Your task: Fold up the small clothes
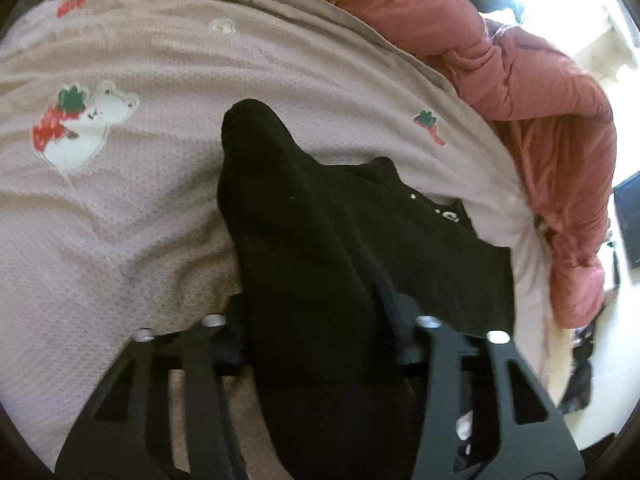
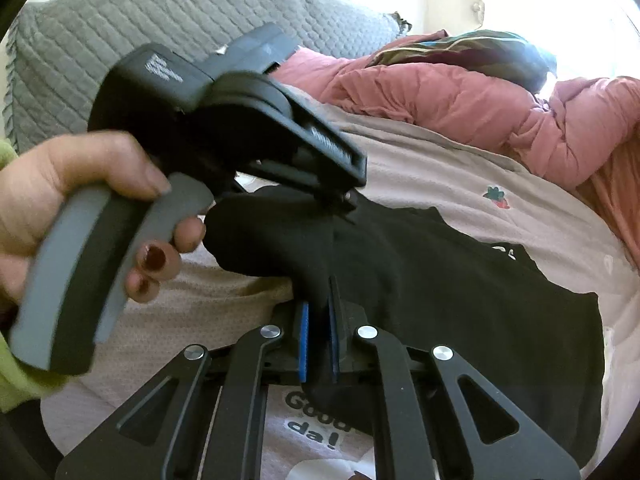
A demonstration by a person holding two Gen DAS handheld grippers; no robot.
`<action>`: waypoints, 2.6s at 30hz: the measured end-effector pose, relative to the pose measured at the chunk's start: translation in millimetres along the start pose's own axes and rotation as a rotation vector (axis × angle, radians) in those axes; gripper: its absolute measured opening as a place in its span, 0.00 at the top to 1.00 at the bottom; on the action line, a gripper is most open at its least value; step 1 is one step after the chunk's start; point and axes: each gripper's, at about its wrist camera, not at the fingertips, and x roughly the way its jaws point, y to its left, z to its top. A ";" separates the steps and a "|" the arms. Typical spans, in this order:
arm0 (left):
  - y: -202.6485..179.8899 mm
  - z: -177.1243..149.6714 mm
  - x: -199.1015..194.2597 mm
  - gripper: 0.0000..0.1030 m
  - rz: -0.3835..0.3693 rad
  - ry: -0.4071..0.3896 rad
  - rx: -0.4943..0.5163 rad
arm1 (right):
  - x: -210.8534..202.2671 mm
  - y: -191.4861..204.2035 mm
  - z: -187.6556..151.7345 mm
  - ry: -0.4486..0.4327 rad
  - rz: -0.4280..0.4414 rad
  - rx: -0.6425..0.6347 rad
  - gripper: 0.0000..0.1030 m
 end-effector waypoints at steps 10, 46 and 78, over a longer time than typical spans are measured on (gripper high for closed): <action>-64.9 -5.9 -40.2 0.85 -0.073 -0.108 0.086 | -48.0 -39.5 -4.6 -0.098 -0.035 0.105 0.94; -199.1 -86.5 12.6 0.29 -0.102 -0.071 0.303 | -127.2 -185.2 -154.4 0.059 -0.030 0.672 0.81; -161.9 -111.2 28.9 0.26 0.057 -0.084 0.419 | -15.9 -291.4 -65.8 0.209 -0.082 0.696 0.47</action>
